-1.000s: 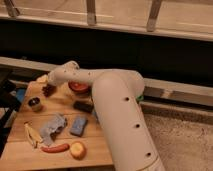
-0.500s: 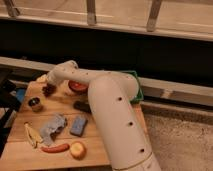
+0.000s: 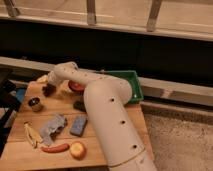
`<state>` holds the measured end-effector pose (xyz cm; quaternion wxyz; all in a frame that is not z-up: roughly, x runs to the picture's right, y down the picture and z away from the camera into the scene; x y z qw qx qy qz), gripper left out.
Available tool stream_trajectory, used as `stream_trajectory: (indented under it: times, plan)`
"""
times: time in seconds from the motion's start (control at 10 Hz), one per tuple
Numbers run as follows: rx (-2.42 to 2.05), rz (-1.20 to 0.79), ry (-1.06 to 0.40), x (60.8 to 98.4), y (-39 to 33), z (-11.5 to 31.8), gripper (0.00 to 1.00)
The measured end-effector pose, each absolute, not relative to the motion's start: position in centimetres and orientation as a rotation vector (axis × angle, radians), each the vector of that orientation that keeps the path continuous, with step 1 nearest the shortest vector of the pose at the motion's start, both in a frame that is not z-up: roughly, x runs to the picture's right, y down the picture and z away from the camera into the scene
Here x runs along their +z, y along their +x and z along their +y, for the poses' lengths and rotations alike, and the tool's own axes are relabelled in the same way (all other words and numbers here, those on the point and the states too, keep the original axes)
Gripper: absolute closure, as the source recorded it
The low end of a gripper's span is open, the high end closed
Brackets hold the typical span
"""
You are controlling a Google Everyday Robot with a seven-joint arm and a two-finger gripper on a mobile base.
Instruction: Place grapes in tray
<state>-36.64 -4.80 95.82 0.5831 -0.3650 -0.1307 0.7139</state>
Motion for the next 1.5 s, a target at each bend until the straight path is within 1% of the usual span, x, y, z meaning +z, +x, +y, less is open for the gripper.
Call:
stream_trajectory:
  times: [0.2,0.4,0.5,1.0,1.1,1.2,1.3,1.5]
  plan:
    - [1.659,-0.311,-0.901,96.3,-38.6,-4.0,0.2]
    - [1.653,-0.31,-0.932,96.7,-38.9,-3.4,0.21]
    - [1.644,-0.306,-0.947,96.7,-39.3,-3.0,0.27]
    - [1.629,-0.278,-0.967,96.9,-39.7,-2.0,0.78]
    - [1.633,-0.271,-0.969,96.9,-39.6,-1.8,0.9]
    - [1.634,-0.268,-0.969,96.9,-39.6,-1.8,0.96]
    - [1.635,-0.264,-0.968,96.9,-39.5,-1.7,1.0]
    - [1.639,-0.264,-0.966,96.8,-39.3,-1.7,1.0]
